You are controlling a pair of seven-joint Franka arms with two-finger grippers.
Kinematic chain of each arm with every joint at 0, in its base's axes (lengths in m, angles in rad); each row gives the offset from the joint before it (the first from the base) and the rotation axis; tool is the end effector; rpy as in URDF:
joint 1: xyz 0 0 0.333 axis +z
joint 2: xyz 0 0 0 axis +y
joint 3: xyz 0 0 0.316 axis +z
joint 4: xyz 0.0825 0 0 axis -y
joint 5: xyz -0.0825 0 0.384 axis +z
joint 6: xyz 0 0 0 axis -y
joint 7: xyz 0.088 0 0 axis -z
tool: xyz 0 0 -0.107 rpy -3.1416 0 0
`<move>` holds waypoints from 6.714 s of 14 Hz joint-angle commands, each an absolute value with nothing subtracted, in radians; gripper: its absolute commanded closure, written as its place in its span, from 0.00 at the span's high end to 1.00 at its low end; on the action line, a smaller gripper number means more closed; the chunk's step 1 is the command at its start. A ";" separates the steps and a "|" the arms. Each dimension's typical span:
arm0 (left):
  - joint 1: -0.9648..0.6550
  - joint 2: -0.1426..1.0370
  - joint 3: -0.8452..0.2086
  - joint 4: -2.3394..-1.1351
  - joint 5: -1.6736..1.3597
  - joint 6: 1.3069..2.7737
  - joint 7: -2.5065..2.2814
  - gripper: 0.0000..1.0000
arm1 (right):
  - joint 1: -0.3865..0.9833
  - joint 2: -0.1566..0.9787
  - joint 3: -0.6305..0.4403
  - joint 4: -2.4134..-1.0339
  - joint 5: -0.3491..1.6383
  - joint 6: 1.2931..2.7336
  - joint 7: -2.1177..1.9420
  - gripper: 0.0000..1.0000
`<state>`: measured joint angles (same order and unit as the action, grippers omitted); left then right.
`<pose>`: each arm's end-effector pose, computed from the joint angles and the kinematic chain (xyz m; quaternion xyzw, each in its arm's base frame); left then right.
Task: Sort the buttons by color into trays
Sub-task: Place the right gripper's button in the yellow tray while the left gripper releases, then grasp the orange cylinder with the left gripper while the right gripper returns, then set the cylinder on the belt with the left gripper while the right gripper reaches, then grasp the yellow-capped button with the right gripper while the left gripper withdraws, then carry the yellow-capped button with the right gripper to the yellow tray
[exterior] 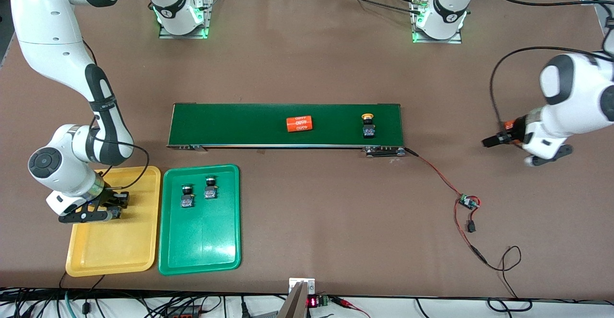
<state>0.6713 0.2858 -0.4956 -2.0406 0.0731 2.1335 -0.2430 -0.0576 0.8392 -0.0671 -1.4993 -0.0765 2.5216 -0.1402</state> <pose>0.5609 0.1091 0.3064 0.9782 0.1887 -0.0792 0.0358 0.7255 -0.0812 0.1871 0.9933 0.0500 0.0845 0.0605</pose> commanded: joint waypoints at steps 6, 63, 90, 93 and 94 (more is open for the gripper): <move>0.882 0.432 -0.505 -2.036 0.347 2.132 -0.084 1.00 | -0.060 0.790 -0.038 -1.483 -0.068 2.442 -0.146 1.00; 0.124 0.367 -0.681 -1.923 0.549 2.089 0.449 1.00 | 0.480 0.340 0.167 -1.781 -0.040 2.126 0.869 1.00; 0.089 0.152 -0.060 -1.612 -0.008 1.835 -0.089 1.00 | 0.627 0.497 0.164 -1.743 -0.204 2.224 0.953 1.00; 0.046 0.152 -0.014 -1.597 -0.012 1.799 -0.142 1.00 | 0.627 0.506 0.163 -1.733 -0.202 2.229 0.951 1.00; 0.020 0.152 -0.002 -1.586 -0.012 1.780 -0.158 1.00 | 0.626 0.515 0.163 -1.732 -0.204 2.232 0.951 1.00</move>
<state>0.0827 0.1497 -0.0423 -1.6186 0.0078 1.8248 -0.1141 0.6347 0.4893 0.1561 -1.7572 -0.1945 2.2276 0.9651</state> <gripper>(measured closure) 0.000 0.000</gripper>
